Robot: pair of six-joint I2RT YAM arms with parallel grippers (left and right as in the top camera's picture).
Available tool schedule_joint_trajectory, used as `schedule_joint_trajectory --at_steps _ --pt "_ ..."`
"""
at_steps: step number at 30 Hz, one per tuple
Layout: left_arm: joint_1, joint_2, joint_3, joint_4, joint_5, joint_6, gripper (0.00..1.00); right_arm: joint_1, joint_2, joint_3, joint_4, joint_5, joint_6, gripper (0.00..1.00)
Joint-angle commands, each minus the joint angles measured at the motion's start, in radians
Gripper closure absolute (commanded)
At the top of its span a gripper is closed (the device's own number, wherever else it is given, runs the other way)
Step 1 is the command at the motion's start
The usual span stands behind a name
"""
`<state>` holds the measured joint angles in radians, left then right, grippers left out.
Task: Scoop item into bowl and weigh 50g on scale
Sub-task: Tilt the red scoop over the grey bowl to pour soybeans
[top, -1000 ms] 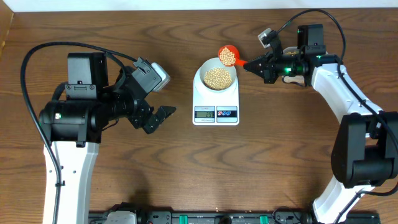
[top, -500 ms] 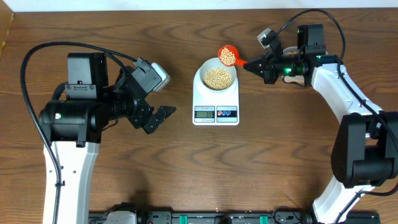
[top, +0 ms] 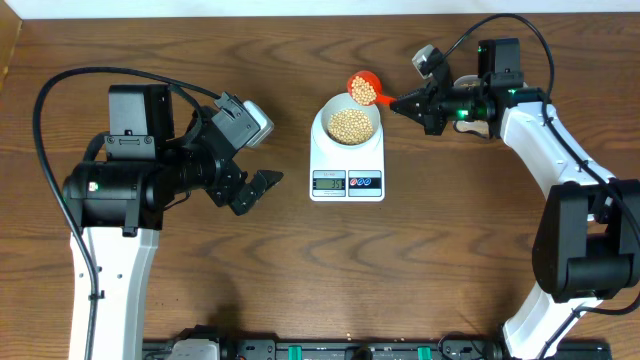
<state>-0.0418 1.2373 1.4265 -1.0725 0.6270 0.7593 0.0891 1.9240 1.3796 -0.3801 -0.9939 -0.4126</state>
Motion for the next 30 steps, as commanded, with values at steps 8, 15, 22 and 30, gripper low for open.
schedule_joint_trajectory --at_steps 8,15,22,30 --pt "0.004 -0.001 0.018 0.0 0.016 -0.002 0.02 0.01 0.012 -0.003 0.002 -0.016 -0.017 0.99" --pt "0.004 -0.001 0.018 0.0 0.016 -0.002 0.02 0.01 0.012 -0.003 0.002 -0.01 -0.014 0.99" --pt "0.004 -0.001 0.018 0.0 0.016 -0.002 0.02 0.01 0.012 -0.003 0.002 -0.01 -0.014 0.99" --pt "0.004 -0.001 0.018 0.0 0.016 -0.002 0.02 0.01 0.012 -0.003 0.002 -0.01 -0.014 0.99"
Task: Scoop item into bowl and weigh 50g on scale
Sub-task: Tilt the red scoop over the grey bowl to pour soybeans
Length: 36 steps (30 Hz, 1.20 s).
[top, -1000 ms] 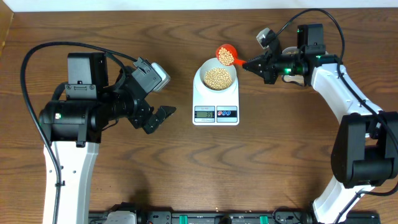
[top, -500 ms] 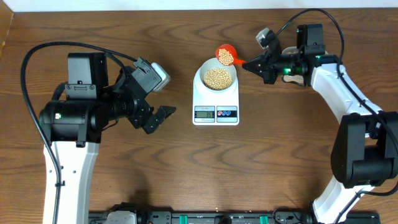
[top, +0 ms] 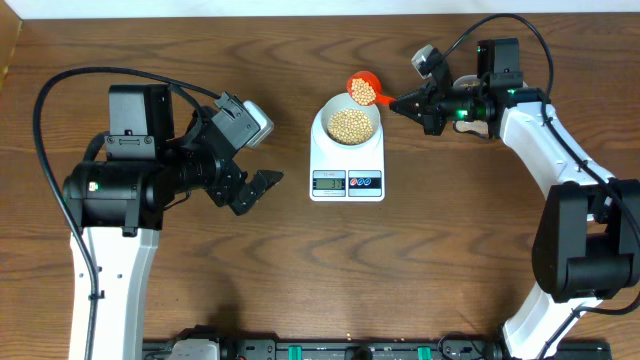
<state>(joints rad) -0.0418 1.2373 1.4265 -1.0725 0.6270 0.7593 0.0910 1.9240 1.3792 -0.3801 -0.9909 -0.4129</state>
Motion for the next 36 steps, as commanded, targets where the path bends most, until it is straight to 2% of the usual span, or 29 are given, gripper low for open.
schedule_joint_trajectory --at_steps 1,13,17,20,23,26,36 --pt "0.004 -0.001 0.018 0.0 0.016 -0.002 0.02 0.008 0.012 -0.003 0.002 -0.013 -0.014 0.99" --pt "0.004 -0.001 0.018 0.0 0.016 -0.002 0.02 0.008 0.012 -0.003 -0.002 -0.064 -0.012 0.99" --pt "0.004 -0.001 0.018 0.0 0.016 -0.002 0.02 0.013 0.012 -0.003 -0.005 0.022 -0.03 0.99" --pt "0.004 -0.001 0.018 0.0 0.016 -0.002 0.02 0.014 0.012 -0.003 -0.004 -0.035 -0.031 0.99" --pt "0.004 -0.001 0.018 0.0 0.016 -0.002 0.02 0.014 0.012 -0.003 -0.005 0.013 -0.03 0.99" --pt "0.004 -0.001 0.018 0.0 0.016 -0.002 0.02 0.008 0.012 -0.003 -0.002 -0.064 -0.031 0.99" --pt "0.004 -0.001 0.018 0.0 0.016 -0.002 0.02 0.012 0.012 -0.003 -0.005 -0.021 -0.03 0.99"
